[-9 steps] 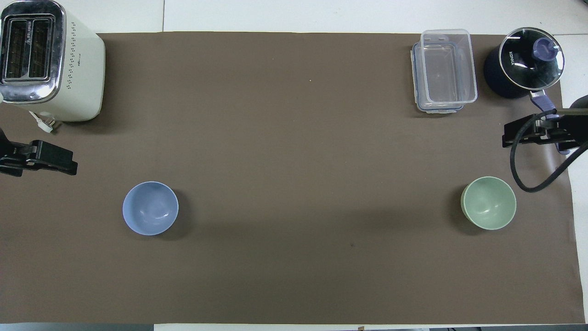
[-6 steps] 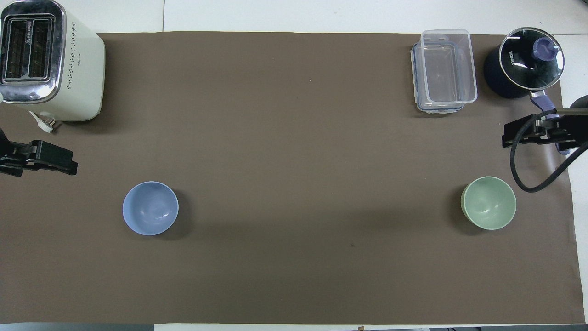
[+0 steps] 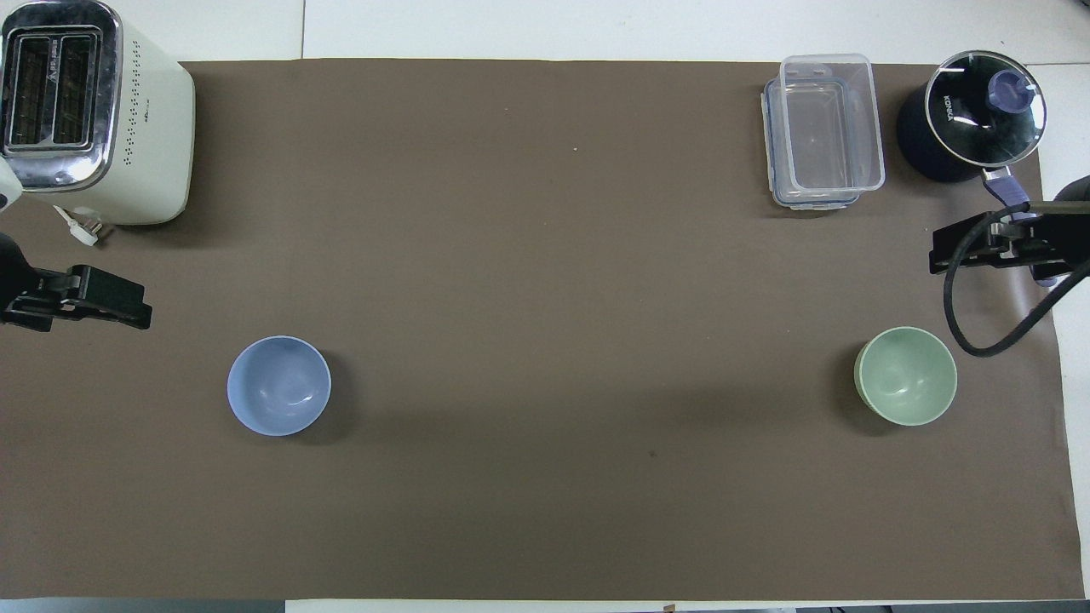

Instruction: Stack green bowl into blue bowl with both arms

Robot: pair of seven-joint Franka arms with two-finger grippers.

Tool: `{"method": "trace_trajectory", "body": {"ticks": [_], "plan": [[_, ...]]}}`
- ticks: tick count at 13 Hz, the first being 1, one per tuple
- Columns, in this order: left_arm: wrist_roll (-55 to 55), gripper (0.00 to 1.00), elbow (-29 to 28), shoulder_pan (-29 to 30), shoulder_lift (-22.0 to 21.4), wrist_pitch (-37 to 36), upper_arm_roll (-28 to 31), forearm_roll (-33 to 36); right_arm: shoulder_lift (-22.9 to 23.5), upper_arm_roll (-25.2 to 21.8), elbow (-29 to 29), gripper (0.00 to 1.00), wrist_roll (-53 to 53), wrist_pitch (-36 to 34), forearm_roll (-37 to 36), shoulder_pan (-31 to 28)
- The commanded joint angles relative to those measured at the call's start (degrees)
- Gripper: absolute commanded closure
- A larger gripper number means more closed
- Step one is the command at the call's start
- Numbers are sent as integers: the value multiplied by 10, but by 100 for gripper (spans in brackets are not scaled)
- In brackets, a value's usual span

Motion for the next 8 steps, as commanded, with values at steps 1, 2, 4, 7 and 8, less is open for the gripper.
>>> {"method": "trace_trajectory", "body": {"ticks": [1, 2, 4, 7, 8], "plan": [[2, 0, -110, -9, -50, 101, 10, 7, -7, 2, -12, 0, 4, -3, 9, -4], [11, 0, -151, -8, -58, 128, 10, 8, -7, 1, -14, 0, 6, -2, 9, -4], [61, 0, -238, -2, -60, 206, 11, 8, -12, 1, -26, 0, 5, 8, 9, -5], [79, 0, -325, -4, -47, 294, 10, 9, -25, -1, -54, 0, 4, 30, 9, -13], [88, 0, -357, -7, -38, 332, 10, 10, -33, -1, -76, 0, 4, 45, 9, -21]]}}
